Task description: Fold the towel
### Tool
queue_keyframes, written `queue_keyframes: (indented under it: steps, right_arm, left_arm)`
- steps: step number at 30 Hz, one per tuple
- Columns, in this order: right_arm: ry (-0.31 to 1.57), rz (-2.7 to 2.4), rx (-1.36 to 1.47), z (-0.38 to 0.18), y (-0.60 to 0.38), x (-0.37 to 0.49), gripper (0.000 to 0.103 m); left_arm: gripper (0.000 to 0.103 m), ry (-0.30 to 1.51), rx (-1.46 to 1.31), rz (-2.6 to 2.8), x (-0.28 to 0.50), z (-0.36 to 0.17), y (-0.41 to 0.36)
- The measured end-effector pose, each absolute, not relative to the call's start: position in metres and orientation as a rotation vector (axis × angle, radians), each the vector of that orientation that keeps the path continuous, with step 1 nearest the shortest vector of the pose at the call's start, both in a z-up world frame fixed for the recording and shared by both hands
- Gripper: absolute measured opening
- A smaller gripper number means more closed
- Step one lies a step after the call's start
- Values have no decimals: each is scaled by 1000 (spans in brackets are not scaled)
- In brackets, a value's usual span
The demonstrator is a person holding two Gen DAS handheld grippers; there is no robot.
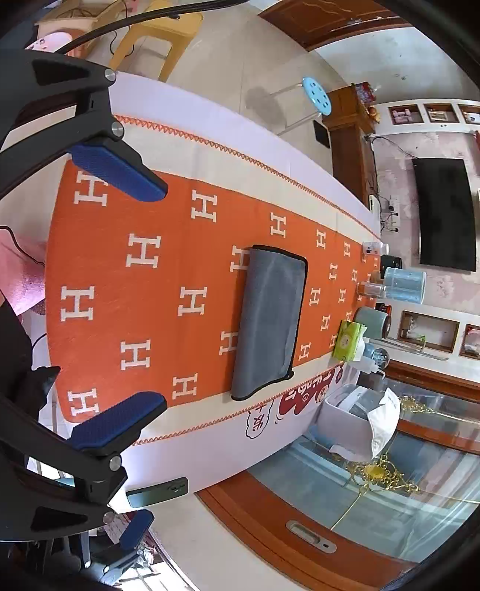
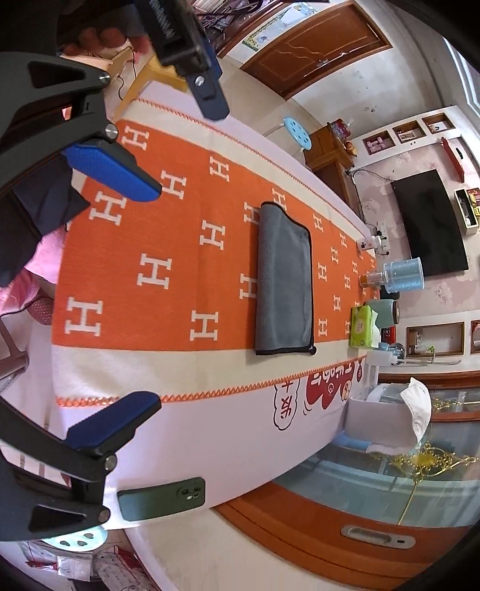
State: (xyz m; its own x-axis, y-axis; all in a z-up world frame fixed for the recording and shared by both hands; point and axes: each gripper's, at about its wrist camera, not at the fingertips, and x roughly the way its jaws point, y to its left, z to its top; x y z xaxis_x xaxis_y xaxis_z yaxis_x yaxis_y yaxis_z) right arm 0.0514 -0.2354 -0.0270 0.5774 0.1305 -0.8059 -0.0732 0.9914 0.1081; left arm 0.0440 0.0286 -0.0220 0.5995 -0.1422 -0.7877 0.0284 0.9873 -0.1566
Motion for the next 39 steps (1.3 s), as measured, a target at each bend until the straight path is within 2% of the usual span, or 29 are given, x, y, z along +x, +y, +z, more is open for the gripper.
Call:
queue_keyframes:
  steps: [8,21,39]
  right_arm:
    - [875,135,89,2,-233,27,103]
    - [819,77,125,1,-232,14,103]
    - [834,100,109,-3,-228,21,103]
  left_arm:
    - [102,872,-86,-67,22,-4,18]
    - [102,800,1,-12,5,8,11]
    - [102,780,31,16,6,11,4]
